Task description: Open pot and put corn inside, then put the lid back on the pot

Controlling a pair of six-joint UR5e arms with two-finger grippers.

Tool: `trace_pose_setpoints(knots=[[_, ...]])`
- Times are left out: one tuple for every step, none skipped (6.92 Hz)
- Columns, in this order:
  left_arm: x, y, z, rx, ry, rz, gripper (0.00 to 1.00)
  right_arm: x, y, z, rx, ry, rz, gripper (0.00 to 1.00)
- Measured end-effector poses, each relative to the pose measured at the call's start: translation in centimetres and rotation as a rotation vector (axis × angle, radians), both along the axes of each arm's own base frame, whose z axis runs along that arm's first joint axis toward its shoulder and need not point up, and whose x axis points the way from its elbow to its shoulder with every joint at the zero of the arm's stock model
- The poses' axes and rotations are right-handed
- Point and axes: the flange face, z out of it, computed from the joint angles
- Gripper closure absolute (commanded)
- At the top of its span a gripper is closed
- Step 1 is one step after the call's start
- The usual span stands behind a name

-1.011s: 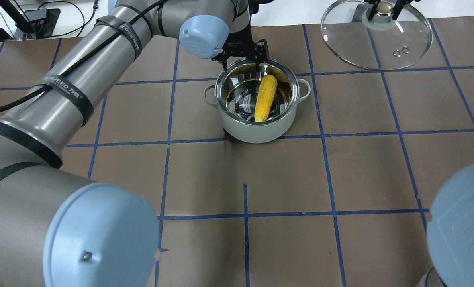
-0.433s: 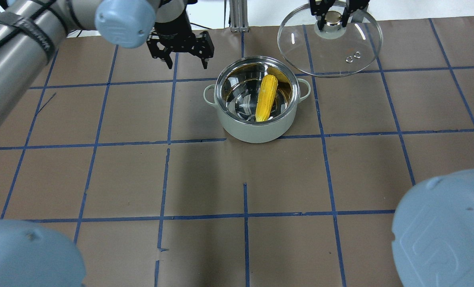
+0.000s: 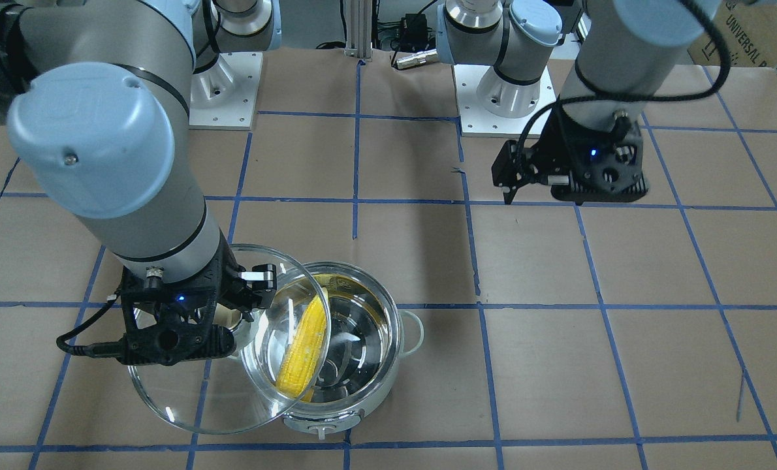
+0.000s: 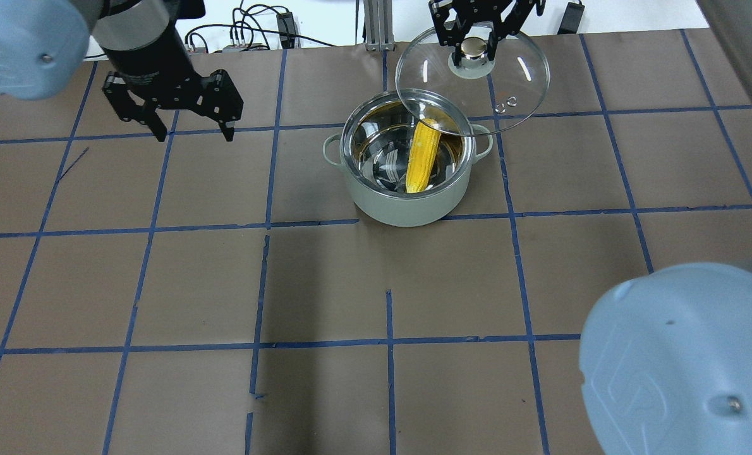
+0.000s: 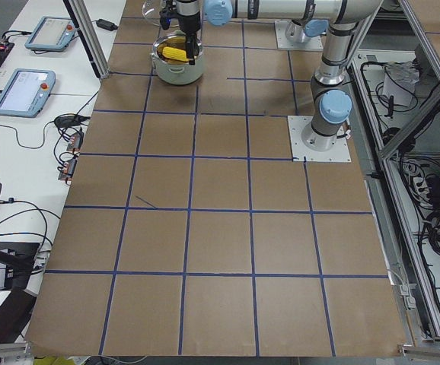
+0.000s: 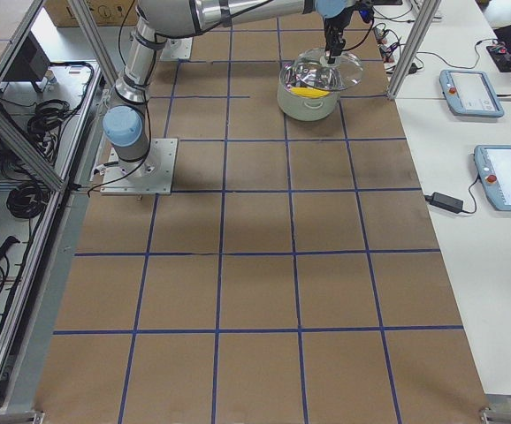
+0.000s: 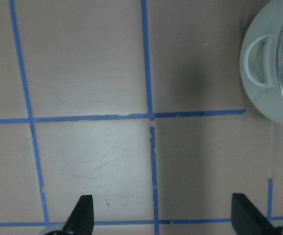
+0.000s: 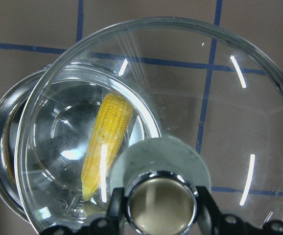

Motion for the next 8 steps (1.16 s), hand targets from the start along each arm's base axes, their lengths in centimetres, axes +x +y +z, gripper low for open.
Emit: trace_pose_setpoints(knots=[[0.1,2.1,1.7,-0.009,0.004,-0.003,0.00,1.0,0.0,-0.5,0.003,-0.003,0.005,0.93],[0.3,2.9,2.5,-0.028,0.018,-0.011,0.00,2.3,0.0,-1.4,0.006,-0.004,0.013,0.93],[0.6,2.3,2.5,-0.050,0.023,-0.022,0.00,3.8,-0.1,-2.4,0.009,-0.005,0.020,0.94],[0.7,1.3,2.0,-0.059,0.023,-0.030,0.00,5.3,0.1,-3.3,0.014,-0.007,0.028,0.94],[0.7,0.6,1.8,-0.064,0.027,-0.035,0.00,6.3,0.2,-3.9,0.022,-0.021,0.038,0.95],[0.7,0.3,1.9,-0.070,0.028,-0.041,0.00,7.0,0.2,-4.5,0.035,-0.042,0.046,0.95],[0.7,0.4,2.0,-0.073,0.023,-0.052,0.00,7.2,0.1,-5.3,0.048,-0.050,0.053,0.95],[0.8,0.6,2.1,-0.074,0.023,-0.076,0.00,7.2,-0.2,-6.2,0.061,-0.051,0.058,0.95]])
